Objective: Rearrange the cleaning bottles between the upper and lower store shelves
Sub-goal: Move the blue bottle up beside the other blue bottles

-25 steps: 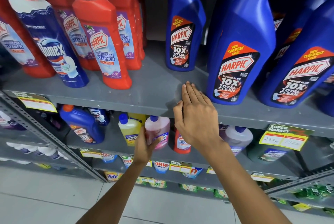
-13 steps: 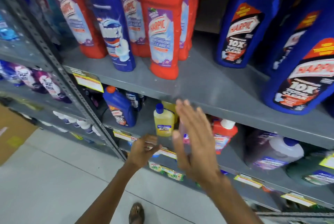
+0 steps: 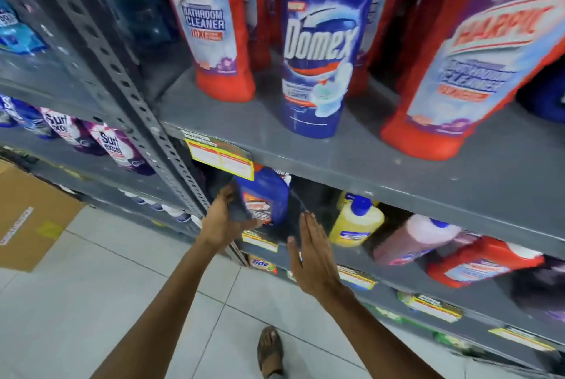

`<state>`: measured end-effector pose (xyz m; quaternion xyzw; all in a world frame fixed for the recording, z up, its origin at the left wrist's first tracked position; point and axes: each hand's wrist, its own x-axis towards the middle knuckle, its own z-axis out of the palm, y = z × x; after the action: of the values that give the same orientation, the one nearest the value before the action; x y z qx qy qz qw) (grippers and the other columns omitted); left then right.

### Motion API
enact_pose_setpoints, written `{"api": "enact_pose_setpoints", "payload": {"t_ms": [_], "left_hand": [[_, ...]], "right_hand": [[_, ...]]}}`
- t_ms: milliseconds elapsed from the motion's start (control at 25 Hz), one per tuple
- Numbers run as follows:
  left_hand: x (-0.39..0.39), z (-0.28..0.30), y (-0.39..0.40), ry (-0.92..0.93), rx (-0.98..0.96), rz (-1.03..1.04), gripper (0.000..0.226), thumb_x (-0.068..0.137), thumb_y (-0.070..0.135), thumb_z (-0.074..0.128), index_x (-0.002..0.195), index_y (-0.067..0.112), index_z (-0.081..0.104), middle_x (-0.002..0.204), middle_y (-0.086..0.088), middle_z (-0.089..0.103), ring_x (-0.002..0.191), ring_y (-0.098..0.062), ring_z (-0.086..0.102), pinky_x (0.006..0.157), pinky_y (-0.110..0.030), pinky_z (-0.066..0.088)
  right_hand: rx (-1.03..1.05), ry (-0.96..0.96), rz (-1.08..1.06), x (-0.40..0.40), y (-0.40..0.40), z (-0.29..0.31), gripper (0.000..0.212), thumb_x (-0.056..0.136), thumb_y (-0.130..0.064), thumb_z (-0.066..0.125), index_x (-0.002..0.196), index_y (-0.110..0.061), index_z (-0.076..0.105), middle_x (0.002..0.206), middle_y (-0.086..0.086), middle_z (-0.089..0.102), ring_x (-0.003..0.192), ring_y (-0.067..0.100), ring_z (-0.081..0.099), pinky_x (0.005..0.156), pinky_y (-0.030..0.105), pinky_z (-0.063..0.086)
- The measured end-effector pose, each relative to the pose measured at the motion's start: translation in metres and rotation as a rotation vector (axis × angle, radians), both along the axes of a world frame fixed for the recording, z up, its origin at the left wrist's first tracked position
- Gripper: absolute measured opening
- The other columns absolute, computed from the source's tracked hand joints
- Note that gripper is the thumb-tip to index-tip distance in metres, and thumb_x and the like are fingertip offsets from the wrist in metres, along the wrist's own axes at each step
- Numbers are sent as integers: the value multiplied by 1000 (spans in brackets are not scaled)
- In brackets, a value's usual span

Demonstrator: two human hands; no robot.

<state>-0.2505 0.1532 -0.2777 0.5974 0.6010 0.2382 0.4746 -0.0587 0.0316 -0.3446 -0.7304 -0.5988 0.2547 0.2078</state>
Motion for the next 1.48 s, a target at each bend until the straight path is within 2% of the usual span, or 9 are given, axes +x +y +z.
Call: {"api": "enact_pose_setpoints", "payload": {"t_ms": [80,200,280,440,640,960,1080,1240,1480], "left_hand": [[4,-3,19,-120,-98,-107,80,78,-23,82,148,-12,44,147,-30,60,128,-40,62,103,-52,61],[6,-14,34,-163,-134,-174,67,77,-32,76,139,-20,52,139,-41,64,115,-35,66,77,-19,67],[3,-21,38,-184,-128,-154,64,77,-28,79,136,-18,56,134,-36,69,113,-34,68,78,-18,65],[-2,-29,37,-205,-123,-106,58,73,-29,80,126,-14,60,98,-4,85,93,-19,80,87,-41,63],[-11,-11,-7,-284,2,-95,53,69,-15,91,117,-14,71,114,-33,80,106,-49,78,96,-64,62],[14,87,-111,-311,125,-221,53,58,-1,99,108,-3,78,104,-21,84,99,-45,76,87,-52,65],[40,138,-143,-458,174,-195,59,51,15,106,104,9,80,97,-11,87,94,-39,81,77,-34,69],[93,217,-166,-615,356,-322,67,57,29,104,118,18,76,110,-4,86,99,-19,82,88,-31,66],[191,281,-168,-809,451,-375,61,68,20,99,121,33,73,115,7,85,104,-9,80,86,-25,66]], "right_hand": [[-47,-91,29,-5,18,-20,65,114,-29,37,169,-3,15,182,14,9,171,27,8,140,41,6],[-73,-256,33,-13,29,-38,66,111,-31,19,169,-1,10,182,14,5,171,28,4,140,47,9],[-43,-317,7,-17,29,-44,70,107,-34,12,169,-1,13,182,14,9,170,28,9,139,49,16],[-1,-354,-11,-18,29,-54,67,108,-31,21,168,-1,19,181,14,16,169,29,15,138,48,18],[-13,-163,31,-12,21,-46,65,111,-21,36,170,-4,13,182,12,7,171,26,7,139,37,-2],[420,199,-70,20,-102,64,54,114,-36,28,161,-18,47,172,-8,44,161,6,37,132,30,33],[670,250,-84,55,-141,125,55,116,-36,25,159,-14,49,170,-6,47,159,17,44,131,32,35],[949,130,-156,125,-171,206,53,111,-21,31,161,-8,45,171,5,47,161,30,42,131,46,34],[649,-222,-359,209,-174,263,56,112,-30,32,163,-10,41,173,1,39,164,17,35,135,36,27]]}}
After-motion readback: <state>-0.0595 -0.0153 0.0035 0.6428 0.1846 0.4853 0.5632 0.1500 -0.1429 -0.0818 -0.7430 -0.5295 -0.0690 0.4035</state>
